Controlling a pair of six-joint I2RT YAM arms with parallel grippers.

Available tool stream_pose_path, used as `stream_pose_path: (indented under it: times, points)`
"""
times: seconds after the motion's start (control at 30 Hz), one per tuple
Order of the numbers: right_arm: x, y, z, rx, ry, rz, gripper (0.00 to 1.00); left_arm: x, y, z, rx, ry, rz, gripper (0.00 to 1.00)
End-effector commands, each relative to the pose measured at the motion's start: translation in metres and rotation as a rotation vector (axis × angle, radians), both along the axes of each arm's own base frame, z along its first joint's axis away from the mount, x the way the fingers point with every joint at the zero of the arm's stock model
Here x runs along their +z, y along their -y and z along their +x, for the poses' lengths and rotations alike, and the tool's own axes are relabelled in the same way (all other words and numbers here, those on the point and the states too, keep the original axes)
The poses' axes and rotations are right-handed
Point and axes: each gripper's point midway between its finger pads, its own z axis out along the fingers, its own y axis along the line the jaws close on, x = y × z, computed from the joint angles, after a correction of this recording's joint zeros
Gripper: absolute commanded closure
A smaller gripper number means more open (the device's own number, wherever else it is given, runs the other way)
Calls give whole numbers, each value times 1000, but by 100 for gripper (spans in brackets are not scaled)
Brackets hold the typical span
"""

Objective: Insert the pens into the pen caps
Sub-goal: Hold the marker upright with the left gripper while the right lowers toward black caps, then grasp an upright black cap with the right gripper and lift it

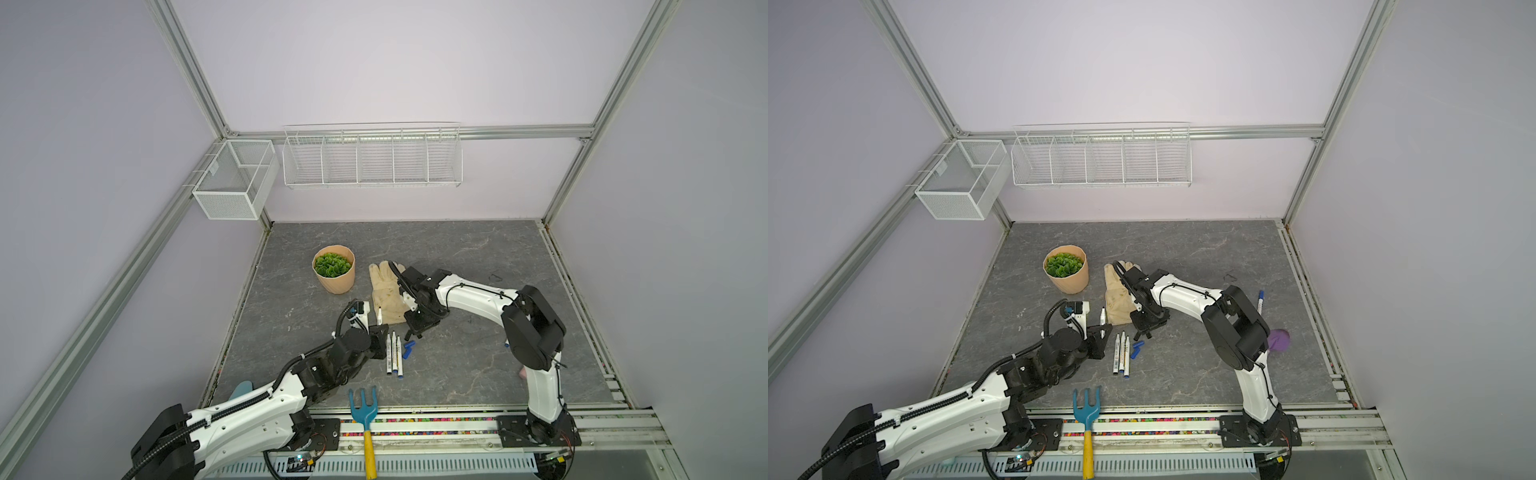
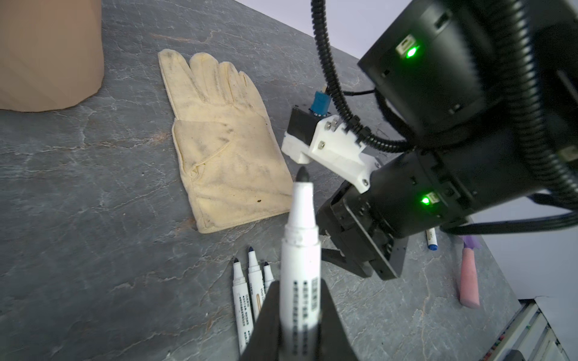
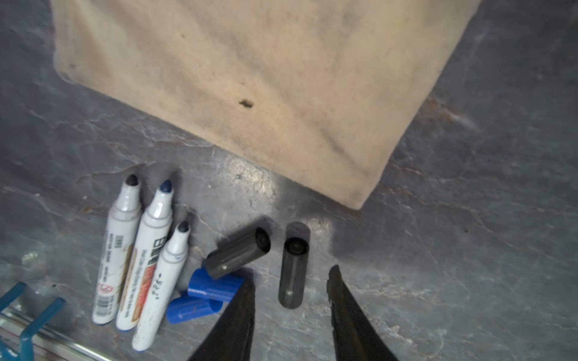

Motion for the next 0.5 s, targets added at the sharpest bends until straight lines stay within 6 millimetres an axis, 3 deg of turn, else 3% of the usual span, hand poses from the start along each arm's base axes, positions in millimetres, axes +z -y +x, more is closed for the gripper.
stream_pose_path:
  times: [0.0,0.23,0.33,0.47]
  points:
    - [-2,1,5,48,47,-59,60,-5,-11,0,44,-13,1,100]
    - [-23,12,8,69,93,-166,70,-1,-12,-1,40,-17,5,100]
    - [-27,12,9,61,100,-162,79,-1,-9,-2,24,-19,19,100]
    - [-3,6,15,27,144,-70,89,-5,1,-2,-24,-21,48,100]
